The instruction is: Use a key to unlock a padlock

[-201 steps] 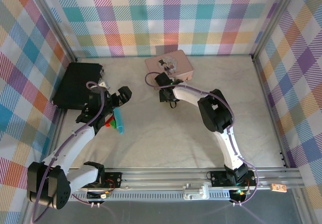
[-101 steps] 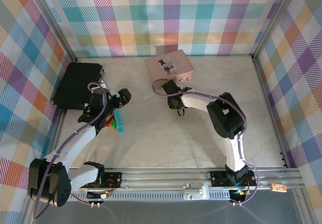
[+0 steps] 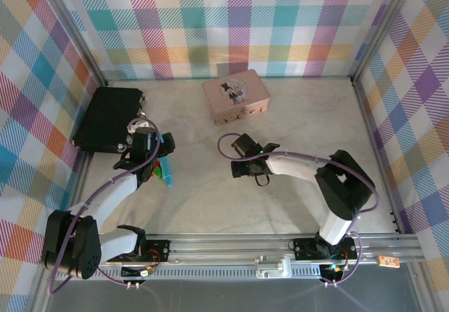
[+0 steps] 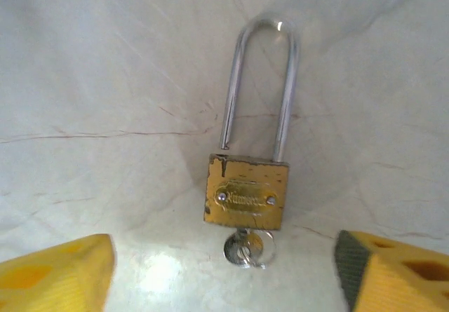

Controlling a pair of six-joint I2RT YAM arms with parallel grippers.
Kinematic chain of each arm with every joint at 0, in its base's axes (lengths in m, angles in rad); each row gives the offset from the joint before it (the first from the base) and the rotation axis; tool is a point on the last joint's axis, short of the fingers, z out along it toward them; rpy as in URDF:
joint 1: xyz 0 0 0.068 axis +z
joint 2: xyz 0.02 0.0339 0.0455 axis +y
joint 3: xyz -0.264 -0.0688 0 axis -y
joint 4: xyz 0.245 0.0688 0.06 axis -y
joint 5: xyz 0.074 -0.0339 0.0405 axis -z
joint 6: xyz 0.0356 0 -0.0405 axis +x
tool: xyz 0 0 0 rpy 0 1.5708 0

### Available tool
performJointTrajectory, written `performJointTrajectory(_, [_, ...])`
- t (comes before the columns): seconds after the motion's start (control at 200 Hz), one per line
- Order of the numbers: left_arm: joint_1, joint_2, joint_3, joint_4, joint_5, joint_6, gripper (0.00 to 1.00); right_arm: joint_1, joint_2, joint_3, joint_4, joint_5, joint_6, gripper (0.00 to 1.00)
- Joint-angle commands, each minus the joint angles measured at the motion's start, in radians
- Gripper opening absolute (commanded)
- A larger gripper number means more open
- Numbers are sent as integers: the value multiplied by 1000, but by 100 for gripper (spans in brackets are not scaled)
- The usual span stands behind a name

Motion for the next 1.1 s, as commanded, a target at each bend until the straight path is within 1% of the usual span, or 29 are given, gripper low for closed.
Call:
performJointTrajectory(0.0, [24,42,-3,105,-109,138,100,-48,-128,18,-12,57,-109,93])
performJointTrajectory(0.045, [30,62,-10,150,-127,160,100,-93,-162,23,-13,62,-155,98])
performJointTrajectory(0.09, [37,88,-16,194,-133,178,100,-146,-191,19,-5,76,-199,100])
performJointTrajectory(0.19, [61,154,-7,240,-124,211,100,-291,-243,-34,80,112,-314,99])
performJointTrajectory(0.24, [70,182,-4,255,-122,220,100,-380,-259,-64,127,115,-344,99])
performJointTrajectory(0.295, [76,198,-25,300,-106,235,100,-461,-276,-117,209,113,-387,99])
performJointTrajectory(0.375, [85,218,-80,417,-84,269,100,-560,-280,-217,361,101,-435,99])
performJointTrajectory(0.45, [85,239,-139,556,-60,309,100,-649,-276,-292,467,38,-436,99])
performJointTrajectory(0.49, [86,255,-161,625,-35,337,100,-680,-275,-335,537,6,-434,99])
performJointTrajectory(0.54, [88,261,-153,612,16,345,100,-700,-277,-399,643,-27,-440,99])
performJointTrajectory(0.62, [90,279,-142,620,67,350,100,-704,-272,-498,875,-48,-463,99])
performJointTrajectory(0.65, [91,283,-148,653,89,346,100,-704,-267,-524,941,-55,-478,99])
performJointTrajectory(0.68, [92,301,-172,734,117,351,100,-704,-258,-540,994,-50,-494,99])
performJointTrajectory(0.71, [92,322,-191,768,113,350,100,-704,-248,-553,1030,-35,-499,99])
performJointTrajectory(0.73, [94,343,-209,834,112,345,100,-708,-239,-562,1089,-33,-498,99])
performJointTrajectory(0.75, [97,360,-228,888,103,344,100,-717,-230,-563,1087,-42,-490,99])
performJointTrajectory(0.795, [110,364,-258,910,98,314,100,-729,-194,-575,1140,-71,-484,99])
performJointTrajectory(0.82, [113,383,-274,954,100,312,100,-732,-176,-580,1176,-79,-486,99])
performJointTrajectory(0.85, [112,402,-287,1025,105,324,100,-734,-177,-571,1148,-94,-488,99])
performJointTrajectory(0.87, [113,394,-286,1012,108,324,100,-737,-182,-568,1135,-99,-485,99])
performJointTrajectory(0.915, [113,380,-273,957,110,318,100,-756,-168,-594,1183,-144,-481,99])
performJointTrajectory(0.955, [113,393,-267,971,105,320,100,-759,-124,-635,1328,-145,-484,99])
performJointTrajectory(1.0, [113,387,-249,924,99,317,100,-760,-152,-622,1238,-131,-467,99])
performJointTrajectory(1.05, [115,392,-241,916,104,315,100,-760,-130,-636,1315,-130,-476,99])
performJointTrajectory(1.09, [116,390,-239,908,106,314,100,-761,-148,-624,1250,-130,-472,99])
